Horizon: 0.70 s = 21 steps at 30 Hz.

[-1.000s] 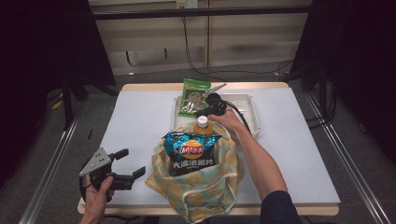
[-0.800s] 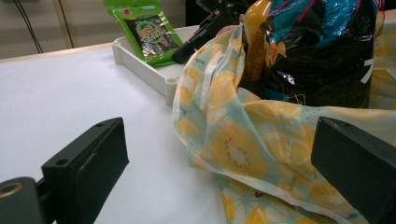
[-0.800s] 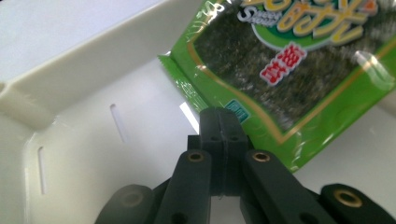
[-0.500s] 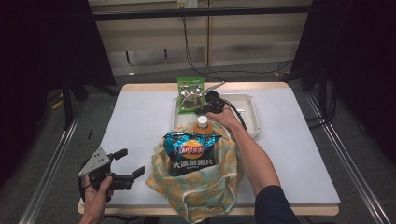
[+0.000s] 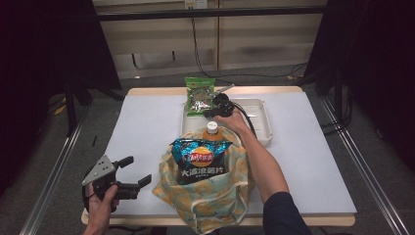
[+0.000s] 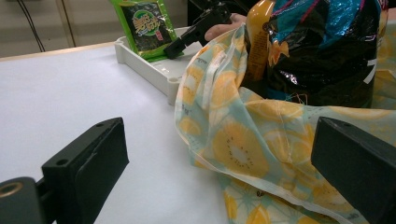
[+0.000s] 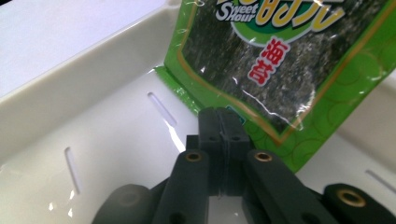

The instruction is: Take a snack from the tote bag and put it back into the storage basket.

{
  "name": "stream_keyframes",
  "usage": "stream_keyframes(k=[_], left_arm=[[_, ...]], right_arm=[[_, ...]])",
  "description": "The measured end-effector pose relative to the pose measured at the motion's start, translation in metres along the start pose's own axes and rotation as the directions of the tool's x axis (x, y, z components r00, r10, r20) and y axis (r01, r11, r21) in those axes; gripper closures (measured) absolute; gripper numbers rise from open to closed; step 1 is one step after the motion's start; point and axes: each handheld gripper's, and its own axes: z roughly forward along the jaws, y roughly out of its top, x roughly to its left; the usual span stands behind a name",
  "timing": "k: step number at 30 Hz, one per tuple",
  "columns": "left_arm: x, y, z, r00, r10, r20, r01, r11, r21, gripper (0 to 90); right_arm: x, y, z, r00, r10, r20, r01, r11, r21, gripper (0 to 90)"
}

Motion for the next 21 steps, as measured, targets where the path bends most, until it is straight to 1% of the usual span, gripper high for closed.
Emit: stream_keyframes(k=[1,2,3,4,5,6,7,8,11,12,13,14,15,16,17,18,21], left_arm=[[0.0,0.0,0.0,1.0,0.001,0.007,-0.001,1.0,-0.004,3.7],[0.0,0.0,0.0,1.0,-0.001,-0.004,0.002,1.0,0.004,3.6],[0.0,0.0,0.001,1.0,-0.003,0.002,0.003,1.0,-0.002,3.7],[0.0,-0.001,0.0,1.0,-0.001,-0.002,0.001,1.0,0.0,3.6],[0.0,-0.001,0.001,1.0,0.0,-0.007,0.0,1.0,0.004,3.6],[0.001,-0.001,0.001,1.0,-0.003,-0.005,0.003,1.0,0.005,3.6],[0.001,-0.001,0.001,1.0,-0.003,0.006,0.003,1.0,0.0,3.6],[0.001,-0.001,0.001,1.0,-0.004,-0.004,0.004,1.0,0.005,3.6],[-0.001,0.0,0.001,1.0,0.002,-0.002,-0.002,1.0,0.004,3.7],[-0.001,0.0,0.001,1.0,0.004,0.001,-0.004,1.0,0.003,3.6],[-0.002,0.0,0.001,1.0,0.004,0.004,-0.004,1.0,0.005,3.6],[-0.002,0.0,0.001,1.0,0.003,0.007,-0.003,1.0,0.005,3.6],[-0.002,0.0,0.002,0.9999,-0.001,0.013,0.0,1.0,0.004,3.6],[-0.001,0.0,0.002,0.9998,0.0,0.019,0.0,1.0,0.005,3.6],[0.0,0.0,0.002,0.9997,0.004,0.025,-0.004,1.0,0.003,3.6],[0.0,0.0,0.003,0.9997,0.005,0.023,-0.005,1.0,0.005,3.7],[-0.001,0.001,0.004,0.9997,-0.002,0.023,0.002,1.0,0.007,3.6]], right_arm=[[0.0,0.0,-0.001,0.9999,-0.013,-0.002,0.013,1.0,-0.001,87.3],[0.001,0.0,-0.003,0.9999,-0.009,-0.01,0.009,1.0,-0.002,86.9],[0.002,0.001,-0.004,0.9999,-0.013,-0.01,0.013,1.0,-0.003,86.6],[0.004,0.002,-0.006,0.9997,-0.022,-0.011,0.022,1.0,-0.002,86.4],[0.005,0.003,-0.007,0.9995,-0.024,-0.02,0.023,1.0,-0.014,86.4],[0.007,0.004,-0.008,0.9991,-0.031,-0.027,0.031,0.999,-0.018,86.1],[0.008,0.005,-0.01,0.999,-0.034,-0.029,0.034,0.999,-0.017,86.1],[0.009,0.005,-0.011,0.9988,-0.038,-0.029,0.038,0.999,-0.017,85.9],[0.011,0.005,-0.016,0.9985,-0.041,-0.036,0.039,0.999,-0.032,84.8],[0.011,0.005,-0.018,0.9986,-0.043,-0.032,0.041,0.998,-0.039,83.7],[0.013,0.005,-0.022,0.9983,-0.055,-0.019,0.054,0.997,-0.052,83.4],[0.016,0.005,-0.026,0.9982,-0.059,-0.015,0.057,0.995,-0.081,81.9],[0.018,0.006,-0.031,0.9978,-0.062,-0.023,0.059,0.993,-0.103,79.6],[0.02,0.006,-0.035,0.9974,-0.067,-0.027,0.063,0.992,-0.111,77.3],[0.021,0.006,-0.04,0.9974,-0.069,-0.021,0.066,0.992,-0.111,75.0],[0.02,0.006,-0.045,0.9976,-0.066,-0.023,0.063,0.991,-0.119,71.5],[0.022,0.005,-0.061,0.9978,-0.059,-0.03,0.053,0.985,-0.162,65.8]])
